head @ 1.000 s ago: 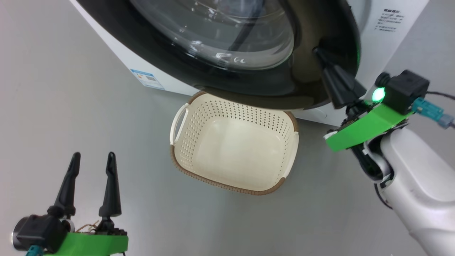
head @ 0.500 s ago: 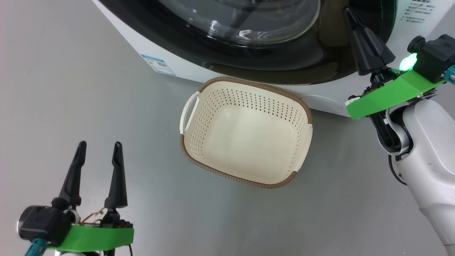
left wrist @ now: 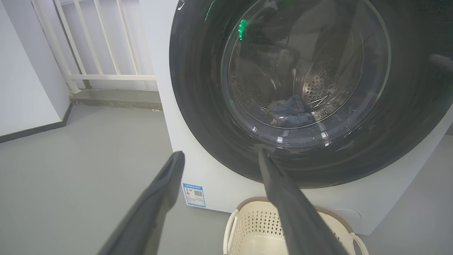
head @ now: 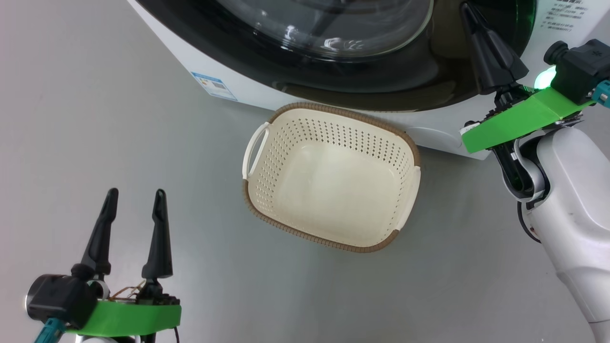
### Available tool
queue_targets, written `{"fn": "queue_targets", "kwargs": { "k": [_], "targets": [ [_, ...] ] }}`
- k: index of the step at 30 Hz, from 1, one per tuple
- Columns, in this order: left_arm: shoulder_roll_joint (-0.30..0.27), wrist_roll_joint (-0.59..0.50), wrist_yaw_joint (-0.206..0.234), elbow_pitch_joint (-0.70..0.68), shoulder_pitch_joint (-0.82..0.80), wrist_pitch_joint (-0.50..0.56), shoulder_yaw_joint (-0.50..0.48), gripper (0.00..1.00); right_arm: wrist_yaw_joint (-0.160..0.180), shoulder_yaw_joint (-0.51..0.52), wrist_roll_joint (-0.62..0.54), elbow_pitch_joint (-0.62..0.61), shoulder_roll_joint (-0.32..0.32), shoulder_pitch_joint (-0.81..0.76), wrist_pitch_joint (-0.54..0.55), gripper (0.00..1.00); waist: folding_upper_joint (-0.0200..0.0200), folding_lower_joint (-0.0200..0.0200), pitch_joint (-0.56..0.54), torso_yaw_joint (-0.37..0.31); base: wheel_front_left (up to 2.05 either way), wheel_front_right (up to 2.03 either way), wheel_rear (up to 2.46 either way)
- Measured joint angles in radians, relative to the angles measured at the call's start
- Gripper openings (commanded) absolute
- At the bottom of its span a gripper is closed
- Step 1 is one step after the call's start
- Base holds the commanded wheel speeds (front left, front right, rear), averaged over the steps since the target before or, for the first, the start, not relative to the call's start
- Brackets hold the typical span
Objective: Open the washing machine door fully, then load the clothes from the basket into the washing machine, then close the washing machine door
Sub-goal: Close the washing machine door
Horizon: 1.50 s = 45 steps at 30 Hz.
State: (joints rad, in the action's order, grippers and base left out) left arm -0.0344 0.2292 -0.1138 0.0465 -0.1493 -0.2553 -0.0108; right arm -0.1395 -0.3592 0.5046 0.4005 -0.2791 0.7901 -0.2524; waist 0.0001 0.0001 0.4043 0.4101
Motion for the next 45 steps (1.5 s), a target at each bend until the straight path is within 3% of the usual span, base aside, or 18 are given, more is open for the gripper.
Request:
{"fn": "queue_targets", "kwargs": {
  "k": [2, 3, 6, 7, 8, 20, 45],
  "targets": [
    [0.000, 0.000, 0.000, 0.004, 0.000, 0.000, -0.002, 1.00, 0.000, -0.004, 0.006, 0.000, -0.001, 0.000, 0.000, 0.00, 0.0000, 0.0000, -0.008, -0.003, 0.00, 0.00, 0.00],
    [0.000, 0.000, 0.000, 0.006, 0.000, 0.000, -0.003, 1.00, 0.001, -0.008, 0.008, 0.000, -0.003, 0.000, 0.000, 0.17, 0.0000, 0.0000, -0.012, -0.004, 0.00, 0.00, 0.00],
    [0.000, -0.001, 0.000, 0.014, 0.000, 0.000, -0.008, 1.00, 0.005, -0.026, 0.013, -0.002, -0.008, -0.005, -0.001, 0.47, 0.0000, 0.0000, -0.027, -0.010, 0.00, 0.00, 0.00],
    [0.000, -0.002, 0.000, 0.016, 0.000, 0.000, -0.012, 1.00, 0.006, -0.032, 0.021, -0.004, -0.008, -0.010, -0.001, 0.78, 0.0000, 0.0000, -0.032, -0.013, 0.00, 0.00, 0.00],
    [0.000, -0.002, 0.000, 0.018, 0.000, 0.000, -0.016, 1.00, 0.006, -0.038, 0.030, -0.007, -0.008, -0.018, -0.001, 1.00, 0.0000, -0.0001, -0.038, -0.016, 0.00, 0.00, 0.00],
    [0.000, -0.030, -0.011, 0.040, 0.012, 0.000, -0.067, 1.00, 0.006, -0.086, 0.050, -0.065, -0.004, -0.153, -0.001, 1.00, 0.0000, -0.0001, -0.102, -0.084, 0.00, 0.00, 0.00],
    [-0.023, -0.049, -0.015, 0.052, 0.053, 0.000, -0.090, 1.00, 0.006, 0.031, 0.031, -0.165, 0.027, -0.392, -0.001, 1.00, 0.0000, -0.0001, -0.195, -0.224, 0.00, 0.00, 0.00]
  ]
}}
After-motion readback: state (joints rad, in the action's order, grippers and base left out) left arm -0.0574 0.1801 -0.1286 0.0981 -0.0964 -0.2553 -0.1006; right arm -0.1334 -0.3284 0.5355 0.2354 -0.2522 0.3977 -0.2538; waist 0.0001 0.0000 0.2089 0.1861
